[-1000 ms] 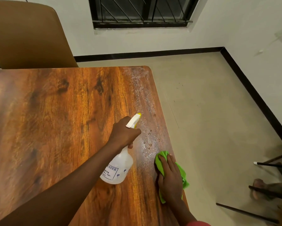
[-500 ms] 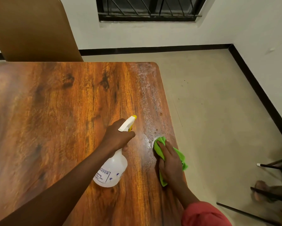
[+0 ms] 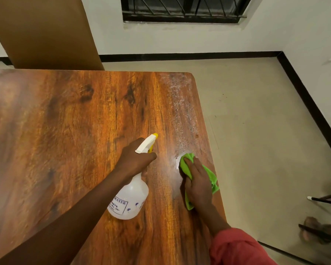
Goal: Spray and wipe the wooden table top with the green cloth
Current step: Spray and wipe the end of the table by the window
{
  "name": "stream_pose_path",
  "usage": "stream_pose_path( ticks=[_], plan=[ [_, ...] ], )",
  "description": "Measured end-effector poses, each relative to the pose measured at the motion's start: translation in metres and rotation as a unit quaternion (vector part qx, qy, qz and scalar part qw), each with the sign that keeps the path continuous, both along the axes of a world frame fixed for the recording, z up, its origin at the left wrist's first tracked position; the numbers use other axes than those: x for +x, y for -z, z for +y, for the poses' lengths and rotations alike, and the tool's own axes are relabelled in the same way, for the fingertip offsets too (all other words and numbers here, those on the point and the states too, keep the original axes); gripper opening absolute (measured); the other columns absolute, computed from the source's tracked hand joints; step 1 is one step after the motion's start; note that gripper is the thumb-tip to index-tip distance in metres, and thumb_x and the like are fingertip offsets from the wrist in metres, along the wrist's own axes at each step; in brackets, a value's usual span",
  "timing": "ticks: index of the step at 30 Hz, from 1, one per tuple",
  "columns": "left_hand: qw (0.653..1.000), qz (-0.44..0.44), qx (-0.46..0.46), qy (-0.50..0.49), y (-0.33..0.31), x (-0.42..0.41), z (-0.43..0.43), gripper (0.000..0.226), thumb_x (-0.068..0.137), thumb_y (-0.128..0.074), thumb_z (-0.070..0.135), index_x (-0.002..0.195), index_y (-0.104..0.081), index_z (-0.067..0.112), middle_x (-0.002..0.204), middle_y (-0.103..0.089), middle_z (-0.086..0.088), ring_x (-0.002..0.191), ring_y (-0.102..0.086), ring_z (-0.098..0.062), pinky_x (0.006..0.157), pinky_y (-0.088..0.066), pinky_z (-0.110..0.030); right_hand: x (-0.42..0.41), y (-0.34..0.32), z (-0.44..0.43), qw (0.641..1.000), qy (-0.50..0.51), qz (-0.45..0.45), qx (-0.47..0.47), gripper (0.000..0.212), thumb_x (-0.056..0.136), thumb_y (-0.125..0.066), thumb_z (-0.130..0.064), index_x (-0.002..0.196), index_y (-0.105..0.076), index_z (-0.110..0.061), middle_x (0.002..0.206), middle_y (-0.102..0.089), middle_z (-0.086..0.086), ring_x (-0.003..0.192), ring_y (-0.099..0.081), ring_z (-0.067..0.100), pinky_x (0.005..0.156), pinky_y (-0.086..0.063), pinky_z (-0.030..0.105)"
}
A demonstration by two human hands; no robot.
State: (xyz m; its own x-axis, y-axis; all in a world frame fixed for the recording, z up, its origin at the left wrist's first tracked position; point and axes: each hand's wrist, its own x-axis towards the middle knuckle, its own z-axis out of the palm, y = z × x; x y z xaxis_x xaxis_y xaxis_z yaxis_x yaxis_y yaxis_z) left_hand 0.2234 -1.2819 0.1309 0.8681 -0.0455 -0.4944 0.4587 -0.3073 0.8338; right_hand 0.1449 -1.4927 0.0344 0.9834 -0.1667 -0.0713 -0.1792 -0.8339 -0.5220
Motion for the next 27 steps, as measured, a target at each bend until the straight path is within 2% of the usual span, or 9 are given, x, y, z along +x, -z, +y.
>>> stream_pose_path(
  ticks=[2,4,8,13,16,19,21,23,27],
  plan=[
    [1.000,0.001,0.001,0.000,-0.001,0.002,0.005,0.025,0.080,-0.069,0.011,0.102,-0.060,0.020,0.075,-0.056,-0.008,0.041,-0.047,-0.013,0.043,-0.039,-0.024,0.026,0.003,0.006,1.000,0.026,-0.002,0.002,0.060,0.077,-0.049,-0.017,0.137,-0.051,-0.015,0.146,-0.042,0.012,0.134,-0.039,0.030,0.110,-0.022,0.034],
    [1.000,0.004,0.005,-0.002,0.000,0.002,0.010,0.030,0.080,-0.069,0.012,0.108,-0.060,0.020,0.078,-0.058,-0.010,0.039,-0.048,-0.015,0.043,-0.040,-0.025,0.043,0.004,0.023,1.000,0.003,-0.009,-0.012,0.060,0.078,-0.050,-0.019,0.138,-0.049,-0.012,0.146,-0.041,0.015,0.135,-0.038,0.032,0.111,-0.023,0.037],
    [1.000,0.015,0.009,-0.013,0.005,0.001,0.013,0.021,0.078,-0.070,0.011,0.097,-0.061,0.011,0.071,-0.055,-0.010,0.035,-0.046,-0.020,0.043,-0.038,-0.027,0.030,0.007,0.059,0.996,-0.087,-0.012,-0.004,0.060,0.080,-0.045,-0.018,0.140,-0.047,-0.014,0.148,-0.039,0.013,0.138,-0.034,0.028,0.113,-0.025,0.042],
    [1.000,0.024,0.004,-0.006,0.007,0.002,0.006,0.026,0.074,-0.071,0.015,0.098,-0.062,0.016,0.074,-0.054,-0.007,0.045,-0.048,-0.020,0.048,-0.040,-0.029,-0.026,0.010,0.058,0.981,-0.190,-0.031,-0.003,0.058,0.077,-0.047,-0.019,0.134,-0.053,-0.016,0.144,-0.045,0.010,0.133,-0.042,0.025,0.110,-0.031,0.041],
    [0.999,0.030,-0.018,-0.002,0.001,0.004,0.008,0.032,0.075,-0.072,0.017,0.105,-0.063,0.025,0.077,-0.057,-0.007,0.047,-0.049,-0.020,0.050,-0.041,-0.029,-0.026,0.007,0.033,0.991,-0.132,-0.034,-0.004,0.064,0.070,-0.056,-0.008,0.133,-0.054,-0.018,0.141,-0.048,0.010,0.128,-0.048,0.027,0.106,-0.033,0.042],
    [0.999,0.037,-0.026,-0.004,-0.001,0.003,0.017,0.030,0.081,-0.071,0.012,0.093,-0.058,0.037,0.082,-0.060,-0.015,0.042,-0.047,-0.019,0.051,-0.042,-0.030,0.012,0.008,0.040,0.999,-0.014,-0.030,0.002,0.064,0.073,-0.061,-0.005,0.135,-0.052,-0.018,0.143,-0.045,0.011,0.130,-0.044,0.031,0.106,-0.036,0.046],
    [0.999,0.039,-0.024,0.001,0.000,-0.001,0.021,0.027,0.080,-0.070,0.010,0.092,-0.058,0.031,0.082,-0.060,-0.018,0.039,-0.045,-0.021,0.048,-0.041,-0.029,0.031,0.010,0.061,0.999,-0.009,-0.031,0.001,0.063,0.076,-0.060,-0.009,0.138,-0.049,-0.015,0.146,-0.042,0.013,0.134,-0.038,0.030,0.110,-0.034,0.045],
    [0.999,0.042,-0.016,0.002,0.003,-0.007,0.022,0.028,0.078,-0.071,0.011,0.102,-0.061,0.021,0.080,-0.058,-0.015,0.038,-0.045,-0.022,0.046,-0.040,-0.029,0.033,0.012,0.084,0.998,-0.051,-0.029,0.003,0.061,0.078,-0.058,-0.010,0.138,-0.048,-0.013,0.147,-0.040,0.014,0.137,-0.035,0.029,0.112,-0.031,0.043],
    [0.999,0.041,-0.008,0.006,0.003,-0.008,0.016,0.044,0.063,-0.071,0.028,0.106,-0.064,0.025,0.076,-0.057,-0.003,0.052,-0.048,-0.018,0.052,-0.039,-0.029,0.001,0.015,0.098,0.984,-0.174,-0.048,0.011,0.051,0.081,-0.058,-0.018,0.132,-0.055,-0.014,0.142,-0.047,0.011,0.134,-0.040,0.027,0.110,-0.034,0.041]
  ],
)
